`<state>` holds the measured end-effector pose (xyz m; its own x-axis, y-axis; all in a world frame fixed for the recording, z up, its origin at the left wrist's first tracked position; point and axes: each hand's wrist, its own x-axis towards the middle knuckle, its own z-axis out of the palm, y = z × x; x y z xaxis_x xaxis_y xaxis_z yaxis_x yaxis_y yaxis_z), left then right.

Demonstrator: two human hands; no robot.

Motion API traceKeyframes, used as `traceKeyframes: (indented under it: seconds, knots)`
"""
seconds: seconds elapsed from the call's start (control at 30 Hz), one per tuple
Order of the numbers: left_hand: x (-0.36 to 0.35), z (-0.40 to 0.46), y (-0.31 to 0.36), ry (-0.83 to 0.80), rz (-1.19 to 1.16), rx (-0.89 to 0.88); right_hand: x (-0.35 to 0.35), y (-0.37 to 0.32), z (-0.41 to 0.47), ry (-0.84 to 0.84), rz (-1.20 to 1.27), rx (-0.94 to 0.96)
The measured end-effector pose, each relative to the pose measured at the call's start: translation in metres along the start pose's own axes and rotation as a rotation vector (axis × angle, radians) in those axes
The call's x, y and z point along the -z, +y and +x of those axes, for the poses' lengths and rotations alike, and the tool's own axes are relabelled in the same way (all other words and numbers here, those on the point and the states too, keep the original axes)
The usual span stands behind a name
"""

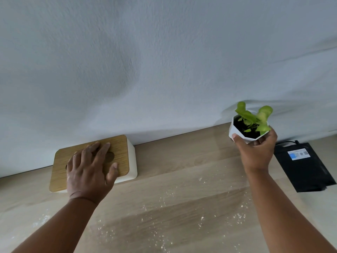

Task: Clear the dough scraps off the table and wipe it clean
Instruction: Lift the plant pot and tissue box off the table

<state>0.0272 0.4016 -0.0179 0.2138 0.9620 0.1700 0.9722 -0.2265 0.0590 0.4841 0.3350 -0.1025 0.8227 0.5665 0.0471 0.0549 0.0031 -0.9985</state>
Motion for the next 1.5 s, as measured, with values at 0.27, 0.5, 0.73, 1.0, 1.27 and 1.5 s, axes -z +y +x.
traceKeyframes:
  seconds: [0.27,0.5,0.73,1.0,1.27,1.5]
  knots:
    - [0.001,0.000,0.001,-0.001,-0.008,0.003,0.002,0.005,0.006,-0.021,-0.004,0.008]
    - [0.001,0.000,0.003,0.006,-0.019,0.008,0.005,0.005,0.003,-0.039,0.020,0.010]
    - [0.000,0.000,0.002,0.012,-0.014,0.009,0.012,0.001,-0.009,-0.038,-0.020,0.034]
    - [-0.001,0.000,0.001,-0.002,-0.021,0.004,0.024,-0.002,-0.063,0.014,0.029,-0.076]
    - [-0.001,0.000,-0.002,-0.003,-0.042,-0.011,-0.008,-0.010,-0.146,-0.182,-0.022,-0.124]
    - [0.006,-0.002,-0.004,-0.053,-0.092,-0.027,-0.062,-0.037,-0.201,-0.462,-0.102,-0.105]
